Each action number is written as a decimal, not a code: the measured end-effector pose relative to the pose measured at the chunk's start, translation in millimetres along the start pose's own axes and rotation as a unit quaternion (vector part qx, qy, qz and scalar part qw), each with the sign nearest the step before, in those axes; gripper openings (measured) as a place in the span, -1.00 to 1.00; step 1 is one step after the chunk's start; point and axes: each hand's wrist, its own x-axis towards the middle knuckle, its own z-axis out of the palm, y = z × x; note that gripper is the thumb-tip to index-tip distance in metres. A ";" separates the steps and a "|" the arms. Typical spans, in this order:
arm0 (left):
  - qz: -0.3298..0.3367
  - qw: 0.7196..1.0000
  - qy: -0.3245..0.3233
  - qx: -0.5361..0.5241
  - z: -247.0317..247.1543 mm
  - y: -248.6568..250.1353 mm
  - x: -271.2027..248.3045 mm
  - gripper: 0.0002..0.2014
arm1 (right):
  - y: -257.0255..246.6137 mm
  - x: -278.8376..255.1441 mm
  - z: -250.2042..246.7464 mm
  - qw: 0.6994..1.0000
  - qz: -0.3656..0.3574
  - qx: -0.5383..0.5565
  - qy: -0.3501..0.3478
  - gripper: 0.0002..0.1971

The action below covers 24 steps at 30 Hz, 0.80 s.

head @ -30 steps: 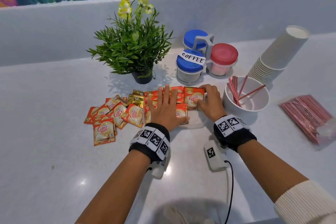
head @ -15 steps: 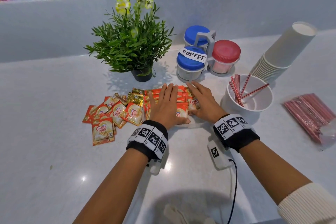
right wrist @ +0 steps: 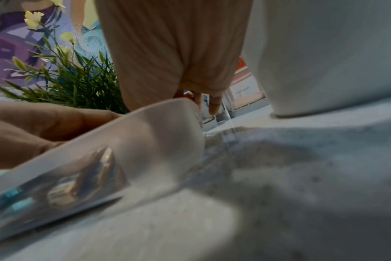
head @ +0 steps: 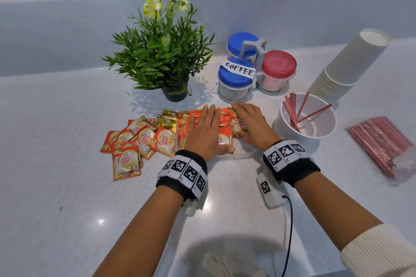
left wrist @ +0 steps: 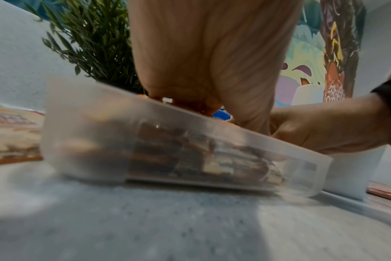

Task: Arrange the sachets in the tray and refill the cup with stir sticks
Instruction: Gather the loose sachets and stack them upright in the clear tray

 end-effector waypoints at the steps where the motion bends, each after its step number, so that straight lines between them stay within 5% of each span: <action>1: 0.000 1.000 0.000 -0.002 -0.3 0.2 -0.1 0.06 | -0.7 0.2 -0.4 1.000 0.002 -0.003 -0.001 -0.16; 8: 0.006 0.996 0.017 -0.089 -10.0 -4.3 -6.6 0.04 | -8.6 -6.4 -13.4 1.000 0.018 -0.012 -0.006 -0.15; 12: -0.022 0.972 0.100 -0.211 -32.1 -19.5 -22.5 -0.08 | -24.6 -10.9 -29.3 0.999 0.007 -0.011 0.046 -0.23; 16: -0.069 0.929 0.198 -0.304 -55.7 -48.0 -44.3 -0.40 | -65.3 -10.9 -35.1 0.994 -0.032 0.042 0.095 -0.30; 24: -0.202 0.900 0.240 -0.302 -48.0 -128.7 -92.8 -0.72 | -165.1 5.7 10.3 0.989 -0.116 0.066 -0.058 -0.51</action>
